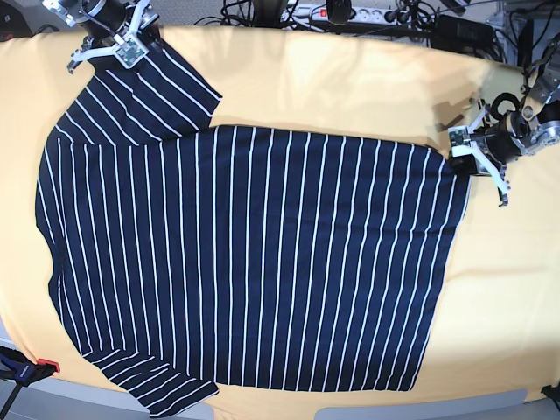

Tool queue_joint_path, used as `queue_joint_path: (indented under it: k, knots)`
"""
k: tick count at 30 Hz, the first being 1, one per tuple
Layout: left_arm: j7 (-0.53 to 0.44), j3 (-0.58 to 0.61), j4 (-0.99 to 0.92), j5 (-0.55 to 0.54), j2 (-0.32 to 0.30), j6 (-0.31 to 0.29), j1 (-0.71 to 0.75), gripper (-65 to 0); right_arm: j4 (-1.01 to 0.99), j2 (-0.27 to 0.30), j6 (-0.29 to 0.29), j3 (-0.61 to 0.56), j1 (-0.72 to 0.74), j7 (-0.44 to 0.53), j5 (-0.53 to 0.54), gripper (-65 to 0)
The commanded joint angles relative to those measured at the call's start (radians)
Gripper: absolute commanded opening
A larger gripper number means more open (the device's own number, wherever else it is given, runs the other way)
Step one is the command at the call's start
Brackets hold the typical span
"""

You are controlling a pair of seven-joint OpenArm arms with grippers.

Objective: Fold the T-shirt properly
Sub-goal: 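Close both grippers on the shirt edges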

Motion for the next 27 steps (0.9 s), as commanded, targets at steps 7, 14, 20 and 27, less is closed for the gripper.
queue_joint_path:
  k: [7,14,20,27]
  knots:
    - [-0.005,-0.01,0.01,-0.005,-0.025,0.019,-0.015,-65.0,-0.037,0.008,-0.031,0.004,-0.008,-0.004,-0.015,-65.0]
    - [-0.004,-0.01,0.01,-0.005,-0.025,0.019,-0.017,-65.0,0.089,0.009,-0.149,0.005,-0.009,-0.005,-0.177,-65.0]
    - [-0.004,-0.01,0.016,-0.005,-0.025,0.019,-0.017,-65.0,0.164,0.009,-0.174,0.005,-0.008,-0.021,-0.289,-65.0]
    - [-0.004,-0.01,0.016,-0.005,-0.025,0.019,-0.017,-65.0,0.164,0.009,-0.066,0.005,-0.011,-0.028,-0.198,-45.1]
